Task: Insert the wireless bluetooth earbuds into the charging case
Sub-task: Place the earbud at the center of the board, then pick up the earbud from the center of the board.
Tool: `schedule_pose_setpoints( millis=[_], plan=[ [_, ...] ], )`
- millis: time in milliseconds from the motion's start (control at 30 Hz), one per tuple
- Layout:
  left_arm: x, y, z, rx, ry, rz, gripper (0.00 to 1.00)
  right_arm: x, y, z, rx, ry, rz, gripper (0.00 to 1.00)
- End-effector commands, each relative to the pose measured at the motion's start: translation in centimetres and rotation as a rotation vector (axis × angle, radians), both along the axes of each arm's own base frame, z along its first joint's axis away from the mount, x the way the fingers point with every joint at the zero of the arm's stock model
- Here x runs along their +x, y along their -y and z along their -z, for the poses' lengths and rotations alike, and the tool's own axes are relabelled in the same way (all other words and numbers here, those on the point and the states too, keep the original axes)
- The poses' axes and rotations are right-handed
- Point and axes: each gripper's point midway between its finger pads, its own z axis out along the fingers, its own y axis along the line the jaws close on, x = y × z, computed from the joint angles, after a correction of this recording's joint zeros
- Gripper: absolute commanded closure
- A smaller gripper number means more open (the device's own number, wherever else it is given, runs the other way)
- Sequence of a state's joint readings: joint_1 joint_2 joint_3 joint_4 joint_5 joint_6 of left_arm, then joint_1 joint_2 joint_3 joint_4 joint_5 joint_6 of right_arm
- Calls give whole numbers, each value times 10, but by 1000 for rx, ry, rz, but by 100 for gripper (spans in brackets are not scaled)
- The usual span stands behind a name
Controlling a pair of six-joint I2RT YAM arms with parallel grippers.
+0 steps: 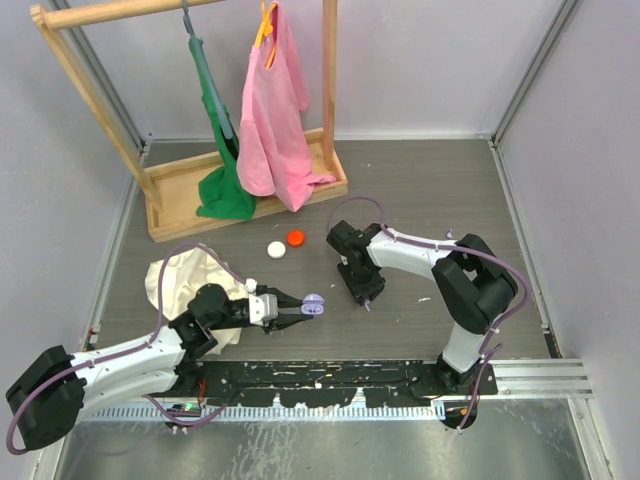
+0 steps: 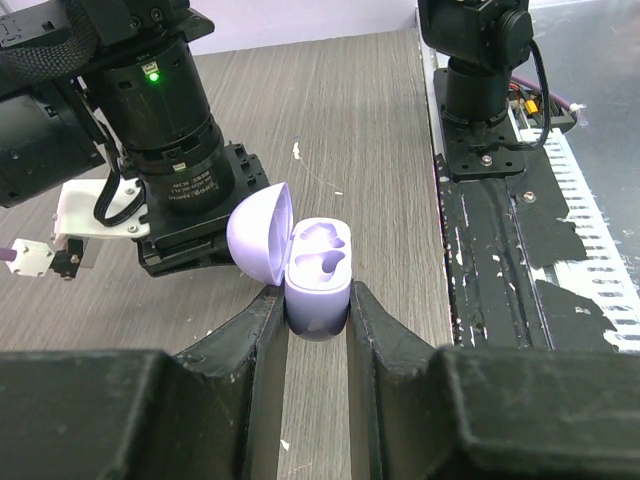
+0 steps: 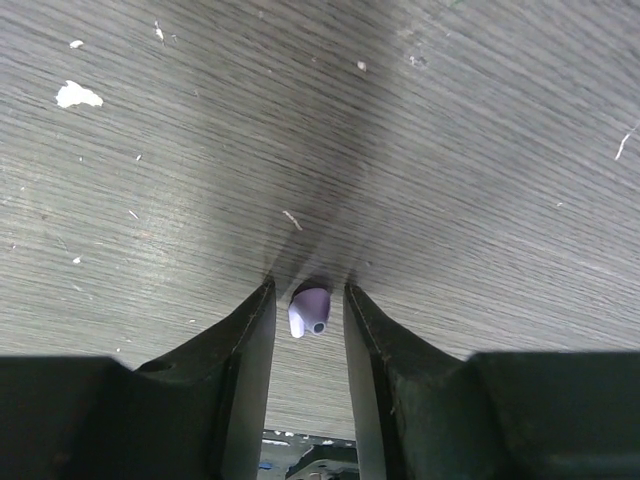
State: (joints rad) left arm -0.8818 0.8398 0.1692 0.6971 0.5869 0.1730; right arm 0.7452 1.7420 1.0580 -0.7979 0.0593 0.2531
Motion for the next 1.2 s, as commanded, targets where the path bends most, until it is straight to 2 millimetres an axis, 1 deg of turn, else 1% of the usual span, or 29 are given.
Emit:
schedule_pose_setpoints(
  millis=[0,367,400,500,700,900,1033,1167],
  plan=[
    [4,4,-22,-52,59,-6,100,-2,-5,3,5,-25,-25,63],
    [5,3,-23,-54,62,-12,100,-5,-5,-3,30,-20,-20,73],
    [5,3,-24,-55,63,-14,100,-5,-6,-3,34,-17,-19,73],
    [5,3,-22,-52,60,-12,100,-7,-7,-4,45,-19,-16,66],
    [5,2,-24,-55,64,-17,100,-10,-4,-4,46,-18,-10,63],
    [4,2,-24,-54,62,-14,100,-16,-3,1,56,-33,-3,65],
    [4,2,-24,-54,63,-14,100,-15,-3,3,59,-28,-6,69],
    [4,3,-23,-52,61,-14,100,-11,-6,-1,76,-5,-8,73]
  ],
)
